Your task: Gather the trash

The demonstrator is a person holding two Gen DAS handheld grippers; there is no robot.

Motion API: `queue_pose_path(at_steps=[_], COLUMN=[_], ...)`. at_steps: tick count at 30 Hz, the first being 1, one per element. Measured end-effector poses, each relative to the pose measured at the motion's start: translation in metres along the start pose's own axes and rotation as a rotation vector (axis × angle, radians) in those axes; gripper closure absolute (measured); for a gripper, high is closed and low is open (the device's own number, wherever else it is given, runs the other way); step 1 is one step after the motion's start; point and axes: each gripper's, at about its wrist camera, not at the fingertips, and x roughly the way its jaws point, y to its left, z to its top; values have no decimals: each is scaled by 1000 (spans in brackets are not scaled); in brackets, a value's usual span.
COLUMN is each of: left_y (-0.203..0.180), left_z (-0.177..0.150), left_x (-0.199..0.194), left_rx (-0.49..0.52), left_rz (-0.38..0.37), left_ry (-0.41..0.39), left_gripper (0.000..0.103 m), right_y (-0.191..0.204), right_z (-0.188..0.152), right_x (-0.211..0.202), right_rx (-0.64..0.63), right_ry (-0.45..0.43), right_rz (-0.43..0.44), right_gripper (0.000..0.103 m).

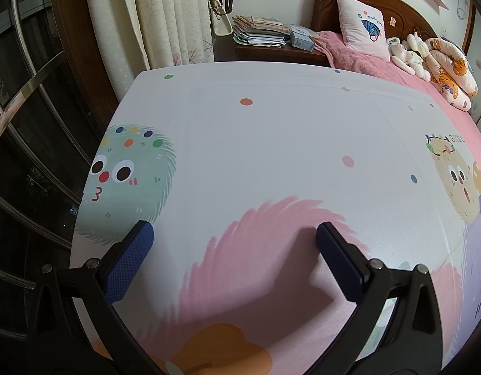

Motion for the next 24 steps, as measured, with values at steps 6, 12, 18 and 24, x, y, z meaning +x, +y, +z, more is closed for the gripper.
queue_pose_path(at_steps=[6, 12, 18, 24], left_y=[7, 11, 11, 11], left_z=[1, 1, 0, 0], left_x=[2, 4, 4, 4], left_rx=[-36, -62, -62, -66], left_rz=[-29, -47, -45, -48], left_ry=[17, 29, 27, 28], left_gripper=[27, 25, 25, 25], right_y=[0, 0, 0, 0], right_z=[0, 0, -1, -1], right_x=[0, 0, -1, -1], right_rx=[0, 0, 0, 0], right_ry=[0, 0, 0, 0], right_rz=[0, 0, 0, 0], right_gripper=[0, 0, 0, 0])
